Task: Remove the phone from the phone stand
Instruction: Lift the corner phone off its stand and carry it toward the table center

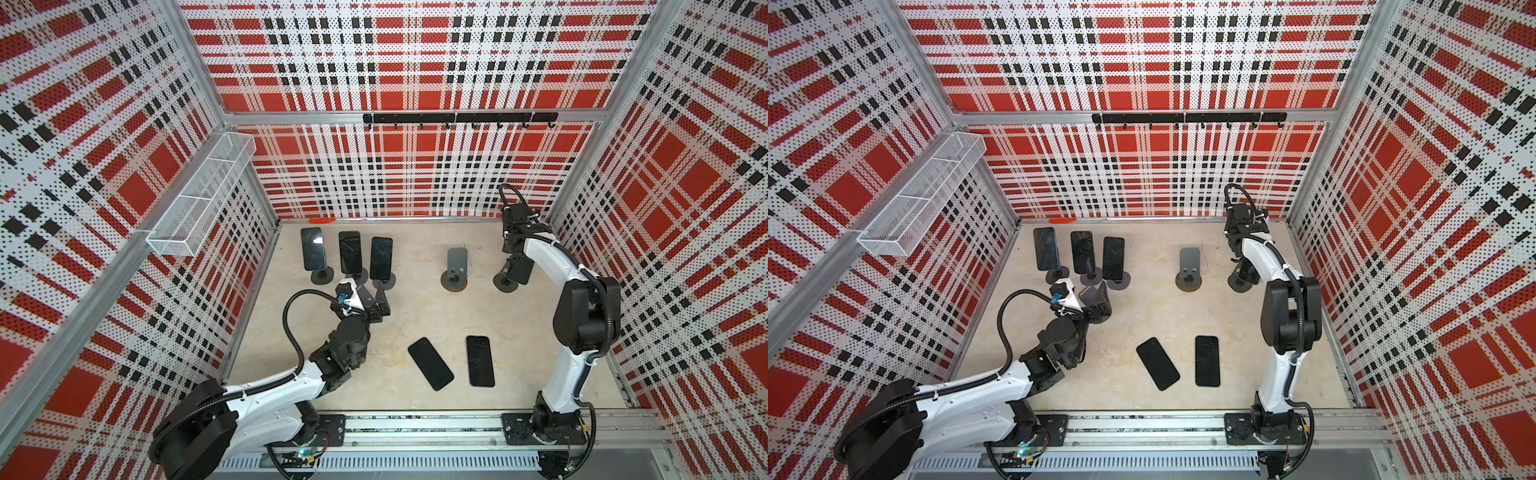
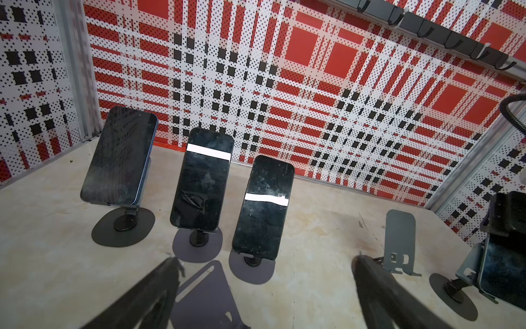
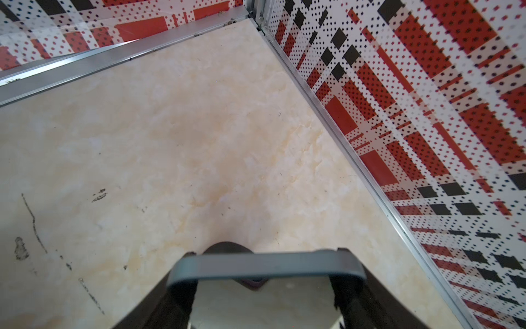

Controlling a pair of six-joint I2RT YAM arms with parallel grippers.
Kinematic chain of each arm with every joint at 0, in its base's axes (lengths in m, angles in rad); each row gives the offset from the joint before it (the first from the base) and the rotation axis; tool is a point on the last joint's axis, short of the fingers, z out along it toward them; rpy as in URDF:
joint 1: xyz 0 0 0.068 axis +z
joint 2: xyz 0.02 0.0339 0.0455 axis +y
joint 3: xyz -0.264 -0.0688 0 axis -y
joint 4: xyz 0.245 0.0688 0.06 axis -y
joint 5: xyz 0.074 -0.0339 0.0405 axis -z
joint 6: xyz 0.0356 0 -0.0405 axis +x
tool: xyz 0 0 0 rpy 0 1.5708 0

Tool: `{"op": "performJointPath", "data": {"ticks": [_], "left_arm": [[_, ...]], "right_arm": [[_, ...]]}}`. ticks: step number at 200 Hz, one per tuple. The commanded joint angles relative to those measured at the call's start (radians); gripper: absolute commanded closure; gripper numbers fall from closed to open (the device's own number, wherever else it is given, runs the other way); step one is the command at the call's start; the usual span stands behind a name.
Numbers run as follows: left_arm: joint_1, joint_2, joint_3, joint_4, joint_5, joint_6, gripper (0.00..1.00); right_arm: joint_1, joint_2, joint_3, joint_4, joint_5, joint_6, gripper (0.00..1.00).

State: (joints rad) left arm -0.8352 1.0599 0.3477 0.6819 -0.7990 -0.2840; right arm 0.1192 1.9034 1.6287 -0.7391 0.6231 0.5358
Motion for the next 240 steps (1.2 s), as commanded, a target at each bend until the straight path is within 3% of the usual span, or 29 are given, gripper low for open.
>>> {"op": "performJointPath", "data": {"ticks": [1,55,121,240], "left_arm": [[0.01,-0.017,-0.014,0.002,0.001,-0.006,0.02],[0.015,-0.032,-0.018,-0.002,0.019,-0.015,0.02],[0.033,-0.041,-0.028,-0.002,0.021,-0.026,0.02],[0.084,-0.008,-0.032,-0.004,0.051,-0.061,0.02]], "right_arm": [[0.011,-0.091,-0.008,0.039,0.009,-0.056,0.35],[0.053,-0.196,-0.081,0.076,-0.012,-0.131,0.38],[0.22,-0.281,-0.126,0.089,-0.055,-0.266,0.38],[0.451,-0.355,-0.301,0.03,-0.25,-0.206,0.38]]}}
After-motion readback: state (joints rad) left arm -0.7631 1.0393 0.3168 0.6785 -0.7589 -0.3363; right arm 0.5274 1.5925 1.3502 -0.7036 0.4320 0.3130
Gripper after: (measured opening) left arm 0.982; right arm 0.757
